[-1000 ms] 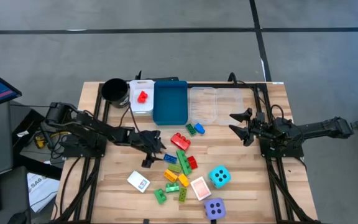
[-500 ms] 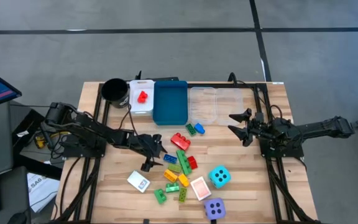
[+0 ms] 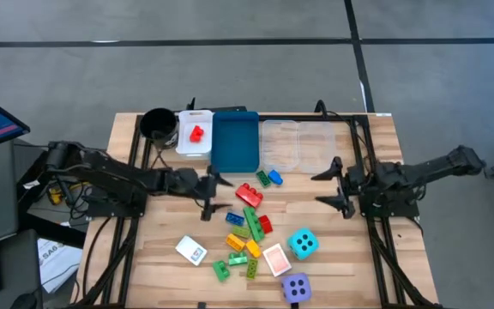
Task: Pick & Place Toys
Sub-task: Put the light blue dice into the blue bin
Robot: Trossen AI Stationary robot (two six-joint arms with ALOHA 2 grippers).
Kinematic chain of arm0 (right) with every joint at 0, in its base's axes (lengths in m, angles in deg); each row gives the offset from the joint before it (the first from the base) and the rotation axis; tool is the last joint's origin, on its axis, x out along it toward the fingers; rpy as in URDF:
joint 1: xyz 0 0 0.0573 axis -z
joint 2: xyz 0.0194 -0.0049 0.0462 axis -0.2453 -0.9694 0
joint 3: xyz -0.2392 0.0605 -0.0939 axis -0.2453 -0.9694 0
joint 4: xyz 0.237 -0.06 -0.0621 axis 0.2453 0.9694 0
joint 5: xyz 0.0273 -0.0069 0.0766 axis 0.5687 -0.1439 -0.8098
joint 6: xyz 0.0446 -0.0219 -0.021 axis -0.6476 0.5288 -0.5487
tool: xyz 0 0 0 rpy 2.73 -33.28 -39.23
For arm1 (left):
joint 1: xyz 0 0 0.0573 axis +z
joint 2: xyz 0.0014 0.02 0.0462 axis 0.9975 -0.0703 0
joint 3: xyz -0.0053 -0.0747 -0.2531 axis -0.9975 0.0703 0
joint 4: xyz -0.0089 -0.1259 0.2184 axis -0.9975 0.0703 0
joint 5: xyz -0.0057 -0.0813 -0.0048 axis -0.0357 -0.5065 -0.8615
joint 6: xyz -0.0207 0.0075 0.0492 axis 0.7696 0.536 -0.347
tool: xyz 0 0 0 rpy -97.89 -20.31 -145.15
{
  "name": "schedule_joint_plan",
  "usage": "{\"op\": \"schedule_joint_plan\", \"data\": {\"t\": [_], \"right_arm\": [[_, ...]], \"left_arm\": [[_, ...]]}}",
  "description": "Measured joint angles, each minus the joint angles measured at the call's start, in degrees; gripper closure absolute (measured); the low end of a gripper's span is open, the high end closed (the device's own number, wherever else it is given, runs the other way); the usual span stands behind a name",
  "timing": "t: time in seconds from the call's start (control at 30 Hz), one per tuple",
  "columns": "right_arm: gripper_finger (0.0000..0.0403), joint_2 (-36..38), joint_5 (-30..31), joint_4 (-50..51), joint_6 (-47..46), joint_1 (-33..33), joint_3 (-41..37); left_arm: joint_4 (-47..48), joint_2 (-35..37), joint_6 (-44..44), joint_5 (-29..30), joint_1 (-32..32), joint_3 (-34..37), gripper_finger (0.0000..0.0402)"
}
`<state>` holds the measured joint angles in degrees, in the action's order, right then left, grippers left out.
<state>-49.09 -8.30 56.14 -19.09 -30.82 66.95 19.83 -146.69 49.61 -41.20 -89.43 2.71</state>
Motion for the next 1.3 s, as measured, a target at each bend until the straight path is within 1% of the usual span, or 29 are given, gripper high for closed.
{"op": "schedule_joint_plan", "data": {"t": [0.1, 0.23, 0.33, 0.43, 0.57, 0.63, 0.73, 0.8, 0.87, 1.0, 1.1, 1.23, 1.3], "right_arm": [[0.0099, -4.5, 0.2, 4.6, 4.1, -1.5, 3.0], [0.0099, -10.5, -0.4, 4.4, 8.7, -2.7, 3.7], [0.0099, -14.8, -0.4, 4.4, 8.6, -2.5, 3.7], [0.0099, -18.4, -0.4, 4.6, 5.5, -2.3, 3.7], [0.0099, -20.9, -0.9, 5.4, 4.4, -3.3, 3.9], [0.0099, -21.8, -2.3, 9.2, 4.3, -3.9, 6.0], [0.0099, -22.9, -5.1, 20.8, 1.2, -4.9, 12.3], [0.0099, -24.5, -5.4, 28.8, -0.9, -5.8, 16.9], [0.0099, -26.7, -5.3, 34.3, -1.6, -6.6, 20.8], [0.0085, -32.0, -5.1, 39.4, -1.6, -7.4, 27.2], [0.0060, -36.2, -5.1, 43.2, -1.6, -7.2, 30.7], [0.0015, -41.9, -5.5, 47.1, -2.2, -6.2, 33.9], [0.0007, -44.9, -6.6, 49.2, -2.2, -5.4, 35.3]], "left_arm": [[-0.2, 4.0, 0.1, 1.5, 2.4, 0.0, 0.0112], [-0.4, 8.5, 2.8, 3.0, 5.3, 0.0, 0.0111], [-0.4, 11.1, 6.6, 3.4, 7.2, 0.0, 0.0112], [-0.2, 12.7, 9.6, 3.4, 8.6, 0.0, 0.0111], [-0.1, 13.3, 11.1, 3.5, 8.7, 0.0, 0.0112], [0.1, 13.2, 11.2, 3.5, 8.6, 0.0, 0.0111], [1.6, 12.7, 11.2, 3.5, 8.6, 0.0, 0.0111], [2.2, 12.7, 11.2, 3.5, 8.6, 0.0, 0.0112], [2.7, 12.7, 11.8, 3.5, 8.6, 0.0, 0.0111], [2.8, 12.7, 14.0, 3.5, 8.6, 0.0, 0.0110], [2.8, 12.7, 14.8, 3.5, 8.6, 0.0, 0.0112], [2.8, 12.7, 15.7, 3.5, 8.6, 0.0, 0.0112], [2.8, 12.7, 15.7, 3.4, 8.6, 0.0, 0.0112]]}}
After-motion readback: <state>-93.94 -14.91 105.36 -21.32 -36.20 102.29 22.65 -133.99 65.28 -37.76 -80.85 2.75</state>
